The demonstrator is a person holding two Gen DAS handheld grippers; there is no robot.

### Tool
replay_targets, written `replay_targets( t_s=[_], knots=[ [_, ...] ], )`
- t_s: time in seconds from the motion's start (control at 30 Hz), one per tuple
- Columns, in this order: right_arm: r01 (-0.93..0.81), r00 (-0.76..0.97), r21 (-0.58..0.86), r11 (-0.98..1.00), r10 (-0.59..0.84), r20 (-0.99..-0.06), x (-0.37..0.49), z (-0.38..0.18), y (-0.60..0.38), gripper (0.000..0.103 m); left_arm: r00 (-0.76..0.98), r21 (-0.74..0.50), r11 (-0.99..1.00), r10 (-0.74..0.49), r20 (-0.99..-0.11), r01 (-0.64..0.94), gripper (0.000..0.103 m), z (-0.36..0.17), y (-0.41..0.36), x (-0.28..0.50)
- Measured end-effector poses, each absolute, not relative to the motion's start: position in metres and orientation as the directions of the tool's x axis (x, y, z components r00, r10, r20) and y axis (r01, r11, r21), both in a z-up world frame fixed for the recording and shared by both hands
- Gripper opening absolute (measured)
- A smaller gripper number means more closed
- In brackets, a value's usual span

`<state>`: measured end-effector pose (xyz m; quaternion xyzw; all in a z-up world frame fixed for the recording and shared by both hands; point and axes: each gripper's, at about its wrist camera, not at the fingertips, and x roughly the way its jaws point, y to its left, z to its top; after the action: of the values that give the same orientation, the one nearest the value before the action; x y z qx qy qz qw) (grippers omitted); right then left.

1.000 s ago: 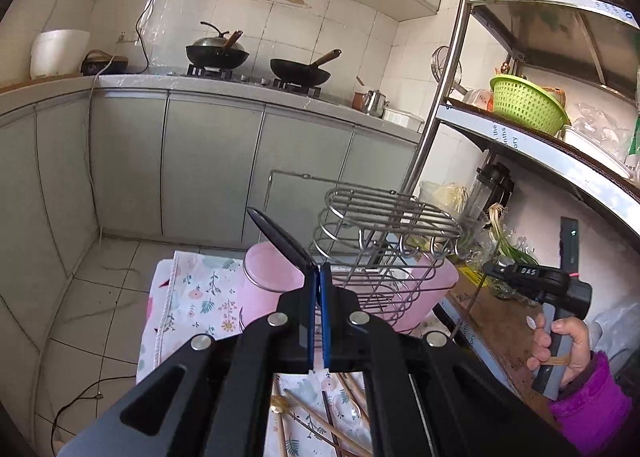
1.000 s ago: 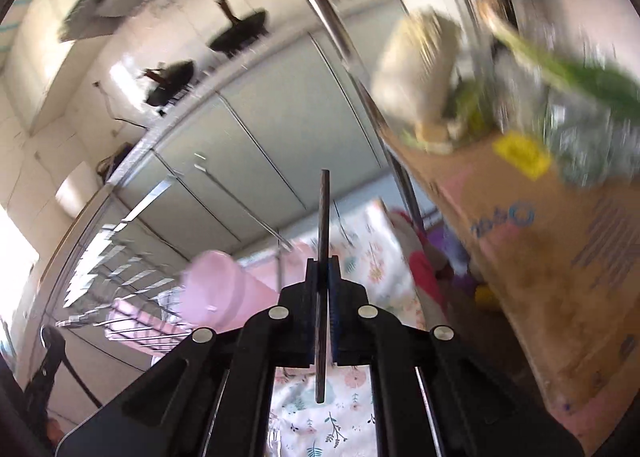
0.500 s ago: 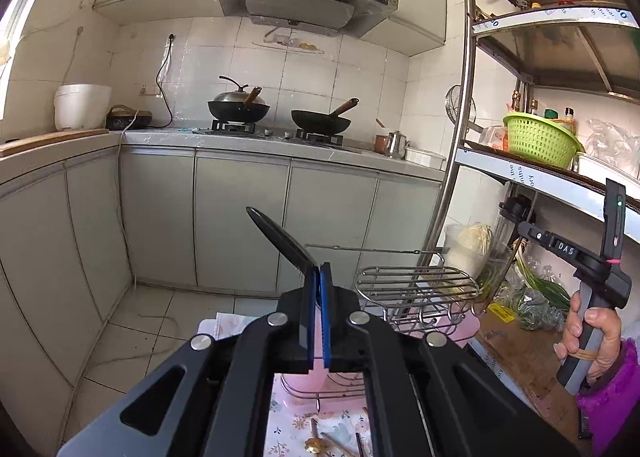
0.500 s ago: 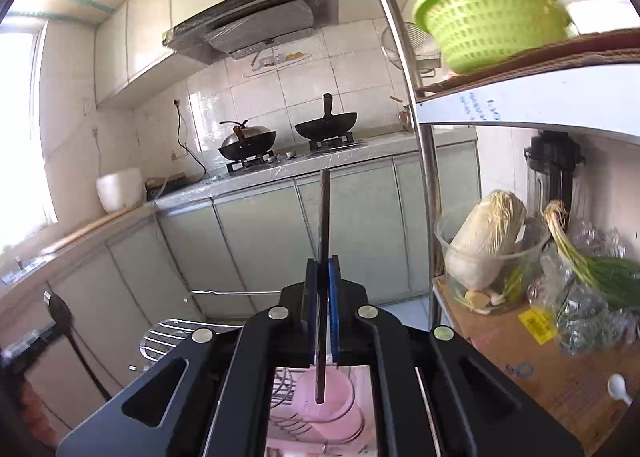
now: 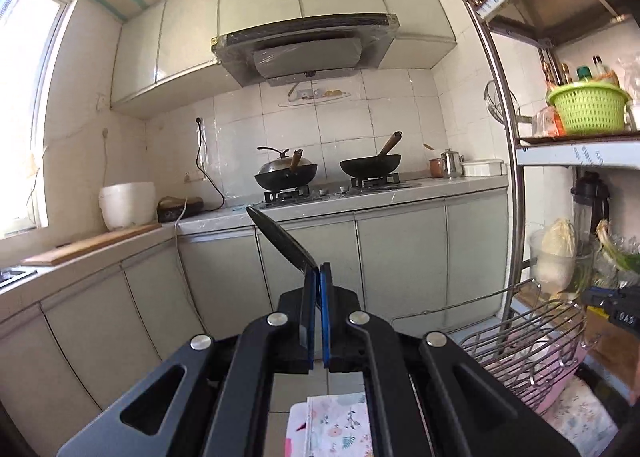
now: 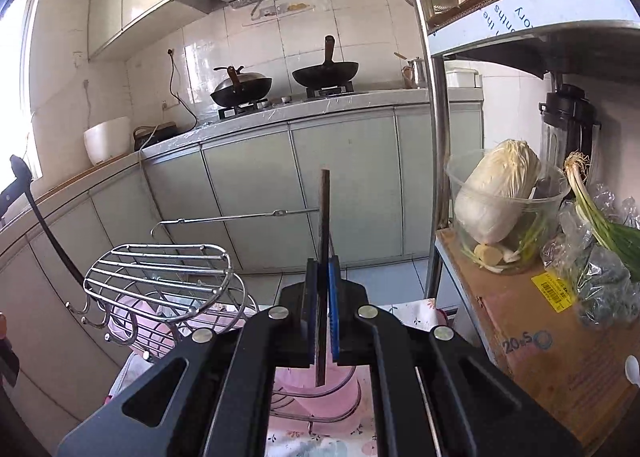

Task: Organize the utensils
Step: 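Drop the black spoon into the pink cup with the left tool while the right tool drops the chopstick in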

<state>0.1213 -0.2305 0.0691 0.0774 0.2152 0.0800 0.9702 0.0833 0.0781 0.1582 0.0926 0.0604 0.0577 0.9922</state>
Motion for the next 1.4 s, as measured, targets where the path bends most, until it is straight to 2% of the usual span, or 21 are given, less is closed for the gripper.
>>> replay_targets(
  t_s=[0.1,0.3,0.57,0.9,0.93,1.07,1.13,1.23,1.3,1.4],
  knots=[
    [-0.130,0.884,0.181,0.975,0.197,-0.424,0.124,0.067,-0.228,0.005,0.985,0.276,0.957,0.120,-0.120,-0.083,0.002,0.142,0.063,0.097],
    [-0.151,0.857,0.164,0.975,0.212,-0.470,0.129,0.062,-0.221,0.005,0.971,0.325,0.945,0.046,-0.233,0.033,0.002,0.102,0.048,0.115],
    [-0.128,0.806,0.213,0.969,0.226,-0.547,0.143,0.050,-0.227,0.005,0.923,0.217,0.967,-0.042,-0.384,0.135,0.002,0.068,0.055,0.146],
    [-0.119,0.764,0.245,0.962,0.246,-0.597,0.153,0.043,-0.230,0.006,0.863,0.109,0.973,-0.126,-0.489,0.204,0.006,0.053,0.062,0.164],
    [-0.118,0.761,0.252,0.961,0.250,-0.599,0.153,0.044,-0.230,0.006,0.856,0.100,0.973,-0.130,-0.500,0.207,0.007,0.054,0.063,0.165],
    [-0.117,0.746,0.277,0.954,0.269,-0.609,0.155,0.044,-0.234,0.006,0.839,0.037,0.980,-0.146,-0.525,0.193,0.024,0.050,0.071,0.166],
    [-0.116,0.741,0.287,0.951,0.275,-0.613,0.154,0.044,-0.236,0.006,0.830,-0.005,0.981,-0.165,-0.533,0.192,0.027,0.050,0.077,0.166],
    [-0.118,0.740,0.314,0.942,0.295,-0.604,0.152,0.045,-0.241,0.017,0.828,-0.051,0.983,-0.175,-0.533,0.175,0.029,0.051,0.086,0.164],
    [-0.113,0.749,0.325,0.939,0.295,-0.593,0.148,0.048,-0.245,0.029,0.829,-0.084,0.982,-0.187,-0.528,0.168,0.031,0.054,0.092,0.161],
    [-0.114,0.765,0.327,0.938,0.293,-0.574,0.141,0.052,-0.249,0.035,0.835,-0.111,0.980,-0.198,-0.514,0.164,0.032,0.059,0.097,0.153]
  ],
)
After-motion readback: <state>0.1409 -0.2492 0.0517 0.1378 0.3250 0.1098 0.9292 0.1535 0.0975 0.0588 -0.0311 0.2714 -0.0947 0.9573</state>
